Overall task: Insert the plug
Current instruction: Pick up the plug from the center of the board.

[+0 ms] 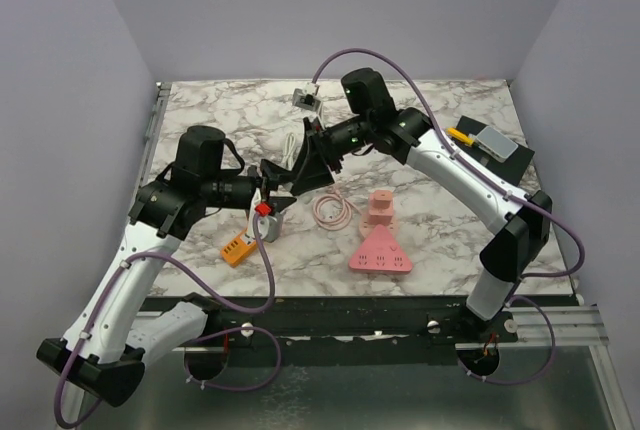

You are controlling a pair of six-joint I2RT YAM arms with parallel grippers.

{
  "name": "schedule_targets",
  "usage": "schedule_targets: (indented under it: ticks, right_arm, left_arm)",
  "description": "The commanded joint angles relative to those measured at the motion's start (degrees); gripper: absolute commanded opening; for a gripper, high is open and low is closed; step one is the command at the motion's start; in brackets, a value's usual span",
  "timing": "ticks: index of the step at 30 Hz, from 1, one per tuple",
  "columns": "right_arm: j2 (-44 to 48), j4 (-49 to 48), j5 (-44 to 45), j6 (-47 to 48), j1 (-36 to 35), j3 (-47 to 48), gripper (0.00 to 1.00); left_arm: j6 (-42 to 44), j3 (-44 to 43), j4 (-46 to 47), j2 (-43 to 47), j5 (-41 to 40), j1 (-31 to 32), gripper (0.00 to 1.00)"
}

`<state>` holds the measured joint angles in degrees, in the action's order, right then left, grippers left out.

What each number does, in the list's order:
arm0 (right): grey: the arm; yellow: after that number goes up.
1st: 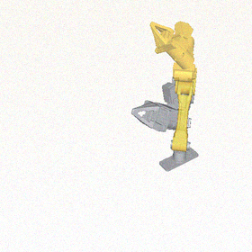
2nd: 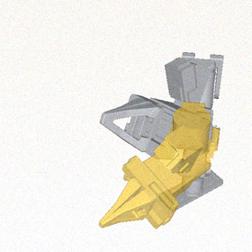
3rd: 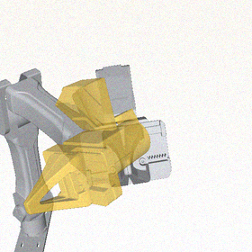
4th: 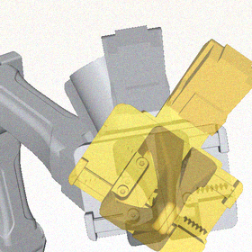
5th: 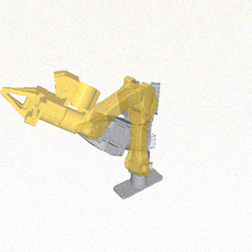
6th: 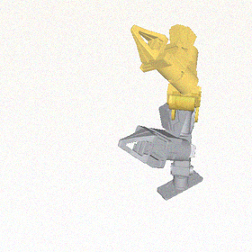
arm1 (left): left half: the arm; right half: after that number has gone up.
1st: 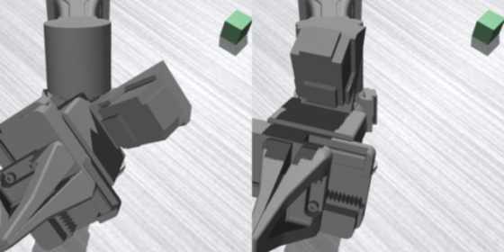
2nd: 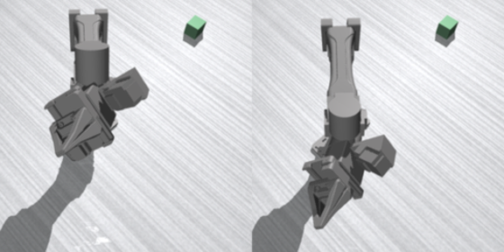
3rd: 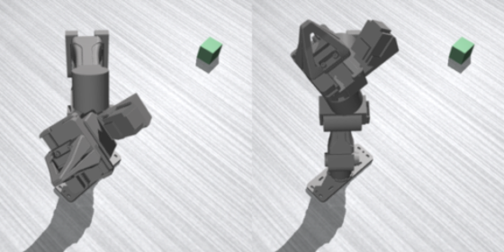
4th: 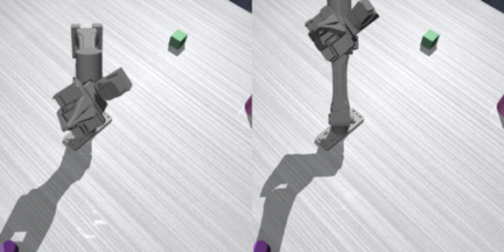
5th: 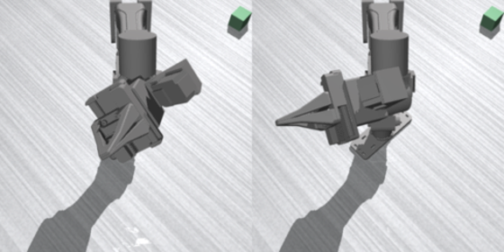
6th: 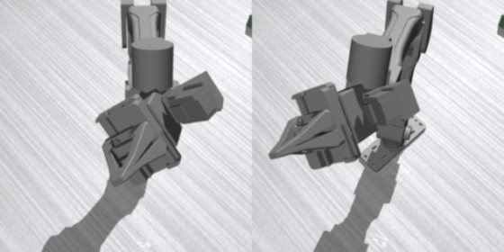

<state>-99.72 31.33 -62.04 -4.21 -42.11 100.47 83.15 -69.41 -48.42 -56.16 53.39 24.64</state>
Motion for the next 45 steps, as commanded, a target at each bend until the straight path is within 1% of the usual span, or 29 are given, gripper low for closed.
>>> schedule_targets:
  ticks: [1,2,4,5,6,7,8,10,11,13,15,17,20,22,26,28,33,35,37,40,42,43,45]
  right_arm:
    - [-1.50,1.73,-1.95,0.78,-0.89,2.34,0.29]
    - [-1.37,1.78,-2.13,0.82,-0.97,2.54,0.29]
    - [-1.42,2.48,-2.22,1.17,-1.03,2.89,0.30]
    - [-1.26,3.08,-2.16,1.64,-1.06,3.04,0.30]
    - [-1.09,3.79,-2.00,2.21,-1.03,3.07,0.31]
    - [-0.76,4.73,-1.51,3.02,-1.11,3.11,0.33]
    - [-0.37,5.76,-0.82,3.53,-1.04,3.28,0.40]
    - [0.63,9.35,2.02,7.25,-0.97,4.13,0.62]
    - [1.40,11.14,4.12,9.05,-0.96,4.50,0.69]
    - [3.68,13.37,10.18,11.76,-0.86,4.50,0.80]
    - [6.39,15.07,16.69,14.15,-0.79,4.07,0.86]
    - [9.53,15.26,22.04,15.76,-0.73,2.43,0.90]
    - [14.29,13.24,25.08,17.53,-0.72,-2.06,0.92]
    - [16.42,12.04,24.00,18.05,-0.76,-4.52,0.92]
    - [16.18,13.79,22.79,18.09,-0.87,-5.19,0.87]
    - [15.53,14.36,22.16,18.01,-1.19,-5.43,0.86]
    - [14.80,13.91,21.88,17.81,-3.40,-6.74,0.83]
    - [14.46,14.04,22.02,17.62,-3.97,-6.90,0.79]
    - [13.95,14.59,22.57,17.30,-4.20,-6.76,0.74]
    - [13.14,14.94,23.02,16.83,-4.21,-6.91,0.59]
    - [12.75,14.41,23.06,16.30,-4.21,-7.27,0.46]
    - [12.57,14.19,23.10,15.99,-4.21,-7.37,0.36]
    - [12.25,13.60,23.10,15.39,-4.19,-7.54,0.13]
  left_arm:
    - [-0.16,-0.03,-2.33,0.59,2.94,0.50,0.42]
    - [0.08,0.17,-2.50,0.66,2.54,0.55,0.35]
    - [0.34,0.16,-2.93,0.62,1.90,0.58,0.14]
    - [0.30,0.15,-3.16,0.58,1.71,0.58,0.02]
    - [0.18,0.15,-3.21,0.53,1.52,0.59,0.00]
    - [0.00,0.21,-3.33,0.53,1.22,0.58,0.00]
    - [-0.40,0.31,-3.40,0.48,1.01,0.62,0.00]
    - [-2.13,0.21,-3.41,0.17,0.79,0.58,0.00]
    - [-3.64,0.05,-3.38,-0.09,0.84,0.58,0.00]
    - [-7.51,-0.39,-3.39,-0.97,1.11,0.59,0.00]
    - [-12.46,-0.82,-3.43,-1.85,1.72,0.58,0.00]
    - [-17.74,-0.92,-3.35,-2.82,2.62,0.58,0.00]
    - [-24.05,-0.43,-2.85,-3.99,4.14,0.59,0.00]
    - [-28.53,-0.14,-1.86,-4.80,5.37,0.60,0.00]
    - [-38.12,-0.81,2.11,-6.85,7.02,0.54,0.00]
    - [-41.32,-1.72,2.76,-8.14,8.29,0.49,0.00]
    - [-45.25,-3.95,3.22,-10.73,10.59,0.49,0.00]
    - [-46.43,-4.80,3.32,-11.29,10.97,0.54,0.00]
    - [-46.89,-5.18,3.29,-11.36,11.36,0.49,0.00]
    - [-46.66,-5.59,3.55,-10.99,11.51,0.49,0.00]
    - [-46.53,-5.76,3.64,-10.74,11.87,0.49,0.00]
    - [-46.39,-5.74,3.66,-10.57,12.02,0.54,0.00]
    - [-45.61,-5.74,3.69,-10.30,11.96,0.50,0.00]
